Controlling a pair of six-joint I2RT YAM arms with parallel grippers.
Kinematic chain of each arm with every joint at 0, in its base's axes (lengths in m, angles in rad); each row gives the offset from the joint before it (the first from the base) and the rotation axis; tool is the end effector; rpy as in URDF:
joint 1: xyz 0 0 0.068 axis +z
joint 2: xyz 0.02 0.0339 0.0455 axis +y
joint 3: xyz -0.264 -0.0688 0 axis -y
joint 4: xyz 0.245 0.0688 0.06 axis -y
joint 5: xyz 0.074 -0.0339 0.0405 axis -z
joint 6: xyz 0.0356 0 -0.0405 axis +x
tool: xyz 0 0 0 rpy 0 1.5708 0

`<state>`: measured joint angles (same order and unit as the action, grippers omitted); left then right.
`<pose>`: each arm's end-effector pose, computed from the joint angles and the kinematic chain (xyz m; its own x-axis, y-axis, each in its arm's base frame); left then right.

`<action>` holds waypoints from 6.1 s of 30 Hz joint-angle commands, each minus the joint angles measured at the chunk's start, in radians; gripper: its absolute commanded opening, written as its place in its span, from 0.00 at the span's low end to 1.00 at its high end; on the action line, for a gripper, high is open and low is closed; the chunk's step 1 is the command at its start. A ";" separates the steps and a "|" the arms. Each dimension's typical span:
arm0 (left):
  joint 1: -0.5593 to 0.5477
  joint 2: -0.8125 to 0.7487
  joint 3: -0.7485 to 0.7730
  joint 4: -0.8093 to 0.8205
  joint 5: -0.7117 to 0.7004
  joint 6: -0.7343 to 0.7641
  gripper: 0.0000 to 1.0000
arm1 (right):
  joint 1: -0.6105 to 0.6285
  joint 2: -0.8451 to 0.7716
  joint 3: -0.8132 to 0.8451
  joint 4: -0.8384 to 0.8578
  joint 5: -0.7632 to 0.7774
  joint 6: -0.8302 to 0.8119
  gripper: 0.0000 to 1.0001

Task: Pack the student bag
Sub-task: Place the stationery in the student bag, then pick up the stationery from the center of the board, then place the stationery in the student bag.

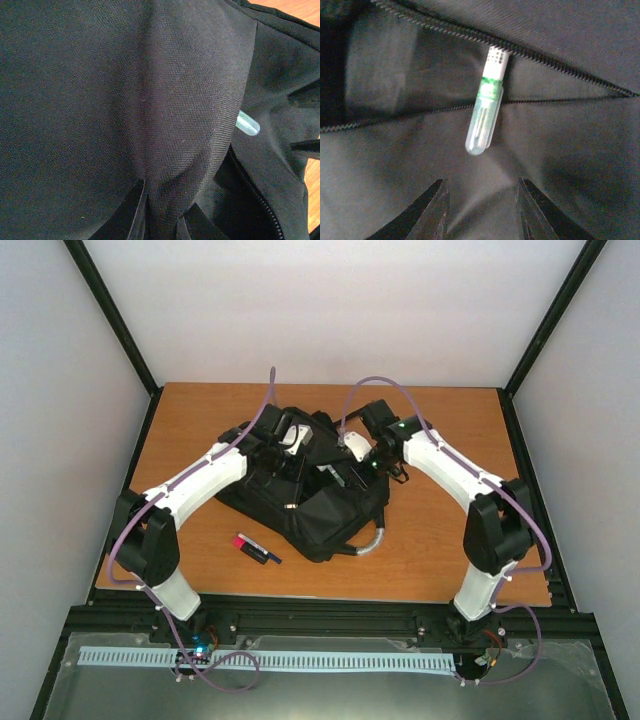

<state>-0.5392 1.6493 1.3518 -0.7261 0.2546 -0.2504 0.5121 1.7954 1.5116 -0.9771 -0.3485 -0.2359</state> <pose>0.2948 -0.1869 0.2696 -0.8610 0.2357 -0.4508 0.4088 0.8480 -0.3373 0.3110 0.1887 0.2575 -0.6783 -0.6333 -0.3725 -0.7301 0.6379 0.2449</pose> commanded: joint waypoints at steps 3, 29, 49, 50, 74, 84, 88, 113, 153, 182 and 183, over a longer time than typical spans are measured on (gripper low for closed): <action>-0.002 -0.005 0.039 0.032 0.058 -0.003 0.09 | 0.006 -0.088 -0.117 0.084 -0.032 -0.024 0.32; -0.002 0.001 0.041 0.041 0.094 -0.004 0.09 | 0.008 0.117 -0.003 0.467 -0.032 0.079 0.06; -0.002 0.009 0.040 0.034 0.057 -0.002 0.09 | -0.009 -0.130 -0.166 0.420 0.001 -0.005 0.14; -0.002 0.010 0.040 0.034 0.058 -0.003 0.09 | -0.018 -0.155 -0.178 0.411 0.006 -0.017 0.15; -0.002 0.015 0.038 0.032 0.070 -0.007 0.10 | -0.257 -0.124 -0.226 0.336 0.245 -0.117 0.42; -0.002 0.018 0.041 0.030 0.075 -0.007 0.10 | -0.298 0.036 -0.142 0.350 0.237 -0.092 0.46; -0.002 0.021 0.040 0.030 0.079 -0.009 0.10 | -0.298 0.097 -0.125 0.345 0.244 -0.113 0.48; -0.002 0.025 0.044 0.025 0.082 -0.007 0.10 | -0.298 0.308 0.005 0.275 0.283 -0.135 0.47; -0.003 0.047 0.048 0.017 0.083 -0.027 0.11 | -0.256 -0.373 -0.185 -0.013 -0.057 -0.114 0.18; -0.004 0.023 0.046 0.028 0.105 -0.039 0.12 | 0.045 -0.030 -0.092 -0.013 -0.034 -0.110 0.18; -0.004 0.021 0.044 0.031 0.107 -0.042 0.12 | 0.048 -0.014 -0.078 -0.011 -0.029 -0.106 0.18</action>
<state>-0.5369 1.6878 1.3533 -0.7078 0.2981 -0.2668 0.5449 1.7313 1.3754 -0.9981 -0.3965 -0.3676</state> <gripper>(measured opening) 0.121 0.248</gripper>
